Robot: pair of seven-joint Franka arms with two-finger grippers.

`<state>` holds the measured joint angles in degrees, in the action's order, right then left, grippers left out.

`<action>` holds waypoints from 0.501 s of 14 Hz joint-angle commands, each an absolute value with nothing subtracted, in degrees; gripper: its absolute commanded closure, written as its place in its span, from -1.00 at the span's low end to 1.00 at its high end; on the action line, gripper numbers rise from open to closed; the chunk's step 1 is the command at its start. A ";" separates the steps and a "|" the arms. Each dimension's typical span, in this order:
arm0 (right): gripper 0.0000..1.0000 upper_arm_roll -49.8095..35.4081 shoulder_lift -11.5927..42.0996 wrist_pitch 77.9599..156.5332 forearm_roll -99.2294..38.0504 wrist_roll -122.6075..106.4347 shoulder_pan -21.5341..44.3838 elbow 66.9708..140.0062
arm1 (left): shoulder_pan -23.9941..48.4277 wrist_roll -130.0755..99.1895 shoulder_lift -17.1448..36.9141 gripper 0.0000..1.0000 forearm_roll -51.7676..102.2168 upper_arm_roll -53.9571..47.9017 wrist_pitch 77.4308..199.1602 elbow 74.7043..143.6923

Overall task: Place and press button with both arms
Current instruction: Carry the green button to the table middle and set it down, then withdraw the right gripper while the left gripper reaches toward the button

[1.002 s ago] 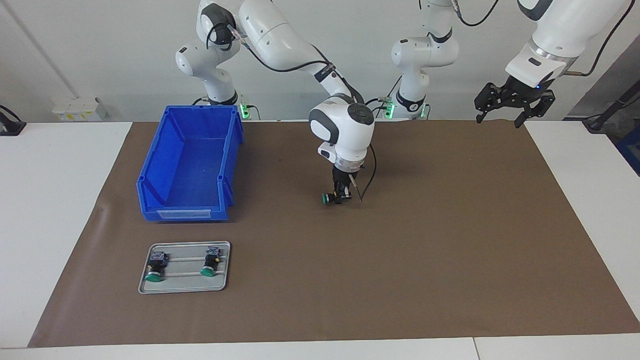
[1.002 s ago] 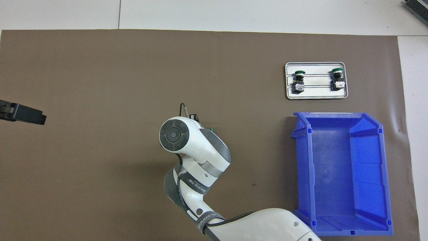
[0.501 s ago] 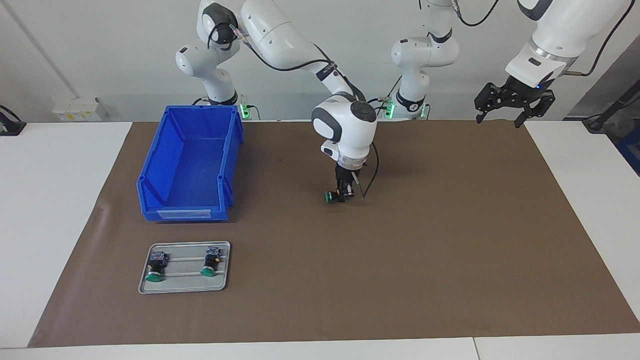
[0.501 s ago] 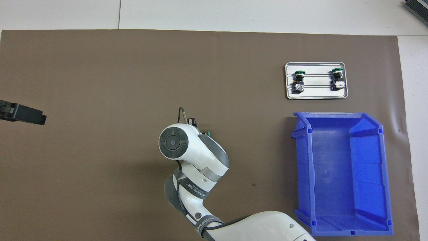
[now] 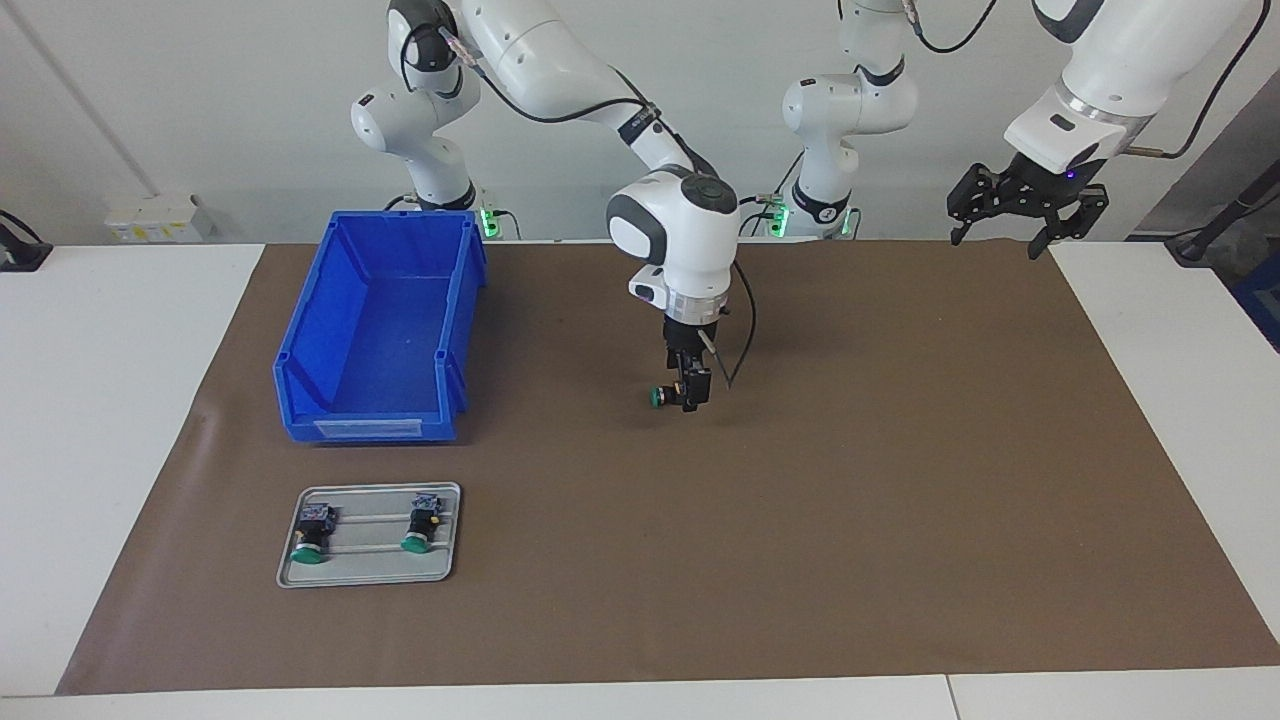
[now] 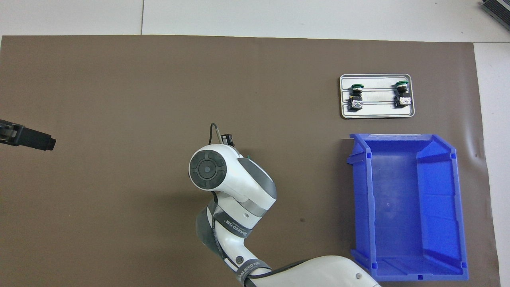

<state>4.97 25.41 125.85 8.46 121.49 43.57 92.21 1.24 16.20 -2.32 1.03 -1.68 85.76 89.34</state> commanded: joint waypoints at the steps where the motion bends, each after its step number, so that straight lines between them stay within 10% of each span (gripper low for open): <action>1: -1.00 4.13 18.21 123.32 8.70 111.05 38.43 94.57 | 1.05 21.68 -5.44 -1.00 0.26 -1.85 92.00 95.43; 7: -1.00 4.13 13.19 120.24 7.66 78.91 26.30 94.48 | 3.86 38.46 -8.96 -1.00 4.56 -2.46 99.49 104.94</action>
